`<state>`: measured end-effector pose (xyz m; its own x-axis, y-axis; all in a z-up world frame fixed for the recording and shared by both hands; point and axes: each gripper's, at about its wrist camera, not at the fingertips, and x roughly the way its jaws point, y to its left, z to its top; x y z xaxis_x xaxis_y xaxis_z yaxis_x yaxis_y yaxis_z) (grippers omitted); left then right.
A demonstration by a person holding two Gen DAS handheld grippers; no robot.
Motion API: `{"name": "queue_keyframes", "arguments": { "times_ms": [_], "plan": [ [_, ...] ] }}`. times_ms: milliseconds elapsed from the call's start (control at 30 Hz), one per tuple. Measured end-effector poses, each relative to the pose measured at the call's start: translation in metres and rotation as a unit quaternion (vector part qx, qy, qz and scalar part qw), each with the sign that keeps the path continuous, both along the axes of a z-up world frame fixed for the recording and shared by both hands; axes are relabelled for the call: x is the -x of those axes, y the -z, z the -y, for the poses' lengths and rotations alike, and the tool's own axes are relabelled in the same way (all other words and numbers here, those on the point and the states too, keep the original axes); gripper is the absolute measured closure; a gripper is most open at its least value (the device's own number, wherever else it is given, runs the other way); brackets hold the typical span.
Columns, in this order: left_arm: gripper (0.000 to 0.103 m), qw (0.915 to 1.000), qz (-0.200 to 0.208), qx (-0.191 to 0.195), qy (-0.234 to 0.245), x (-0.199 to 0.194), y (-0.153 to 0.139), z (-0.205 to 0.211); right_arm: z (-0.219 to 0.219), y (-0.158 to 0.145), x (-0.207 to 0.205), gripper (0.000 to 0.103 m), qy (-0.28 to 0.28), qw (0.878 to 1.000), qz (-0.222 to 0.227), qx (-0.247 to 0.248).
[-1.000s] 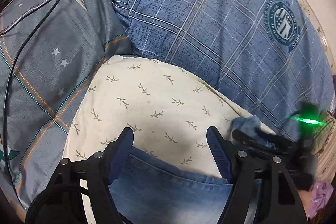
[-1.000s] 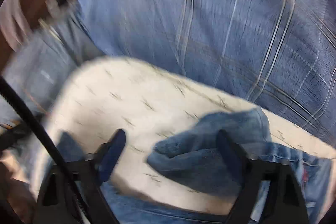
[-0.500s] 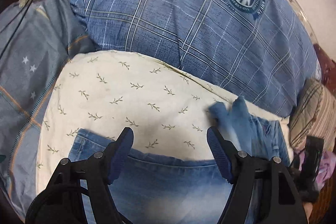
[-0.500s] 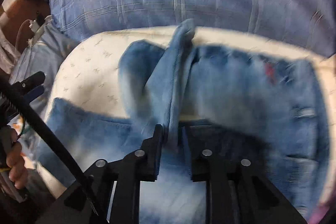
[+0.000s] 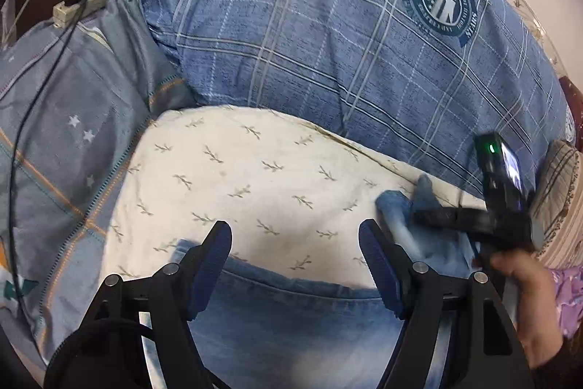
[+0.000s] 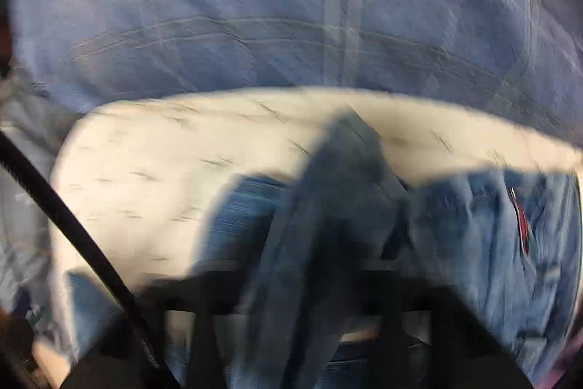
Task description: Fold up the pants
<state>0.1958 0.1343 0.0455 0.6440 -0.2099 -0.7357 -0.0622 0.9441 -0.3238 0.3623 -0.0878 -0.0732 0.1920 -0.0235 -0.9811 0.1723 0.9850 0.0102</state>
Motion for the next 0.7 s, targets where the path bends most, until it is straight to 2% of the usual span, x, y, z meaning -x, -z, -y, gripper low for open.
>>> {"name": "queue_keyframes", "arguments": {
  "times_ms": [67, 167, 200, 267, 300, 333, 400, 467, 500, 533, 567, 633, 700],
  "plan": [
    [0.031, 0.9999, 0.002, 0.004, -0.011, 0.001, -0.005, -0.007, -0.007, -0.011, 0.009, 0.101, -0.004, 0.999, 0.029, -0.02],
    [0.031, 0.9991, 0.004, 0.027, -0.032, 0.004, -0.01, -0.024, -0.034, -0.058, 0.022, 0.101, -0.043, 0.992, 0.114, -0.034],
    [0.03, 0.9986, 0.005, 0.035, -0.04, 0.005, -0.011, -0.031, -0.046, -0.079, 0.025, 0.101, -0.06, 0.985, 0.149, -0.057],
    [0.03, 0.9973, 0.005, 0.046, -0.057, 0.007, -0.012, -0.043, -0.061, -0.099, 0.025, 0.1, -0.083, 0.976, 0.183, -0.088],
    [0.03, 0.9968, 0.002, 0.05, -0.062, 0.006, -0.011, -0.048, -0.073, -0.108, 0.025, 0.093, -0.108, 0.965, 0.204, -0.121],
    [0.031, 0.9963, -0.001, 0.053, -0.067, 0.006, -0.01, -0.052, -0.084, -0.109, 0.024, 0.085, -0.13, 0.957, 0.211, -0.153],
    [0.031, 0.9947, -0.004, 0.058, -0.084, 0.007, -0.008, -0.058, -0.1, -0.1, 0.025, 0.083, -0.143, 0.946, 0.198, -0.212],
    [0.031, 0.9943, -0.004, 0.06, -0.088, 0.008, -0.008, -0.059, -0.109, -0.089, 0.03, 0.077, -0.152, 0.936, 0.17, -0.268],
    [0.031, 0.9943, -0.005, 0.062, -0.086, 0.007, -0.008, -0.058, -0.11, -0.087, 0.031, 0.066, -0.161, 0.937, 0.163, -0.265],
    [0.031, 0.9947, -0.005, 0.062, -0.082, 0.007, -0.007, -0.054, -0.105, -0.088, 0.036, 0.058, -0.162, 0.943, 0.166, -0.239],
    [0.031, 0.995, -0.005, 0.06, -0.08, 0.007, -0.007, -0.052, -0.097, -0.091, 0.041, 0.054, -0.151, 0.948, 0.174, -0.221],
    [0.03, 0.9963, -0.005, 0.053, -0.068, 0.004, -0.005, -0.043, -0.069, -0.1, 0.056, 0.04, -0.126, 0.953, 0.187, -0.205],
    [0.03, 0.9971, -0.012, 0.049, -0.056, -0.001, 0.001, -0.035, -0.039, -0.108, 0.078, 0.036, -0.111, 0.953, 0.195, -0.204]
  ]
}}
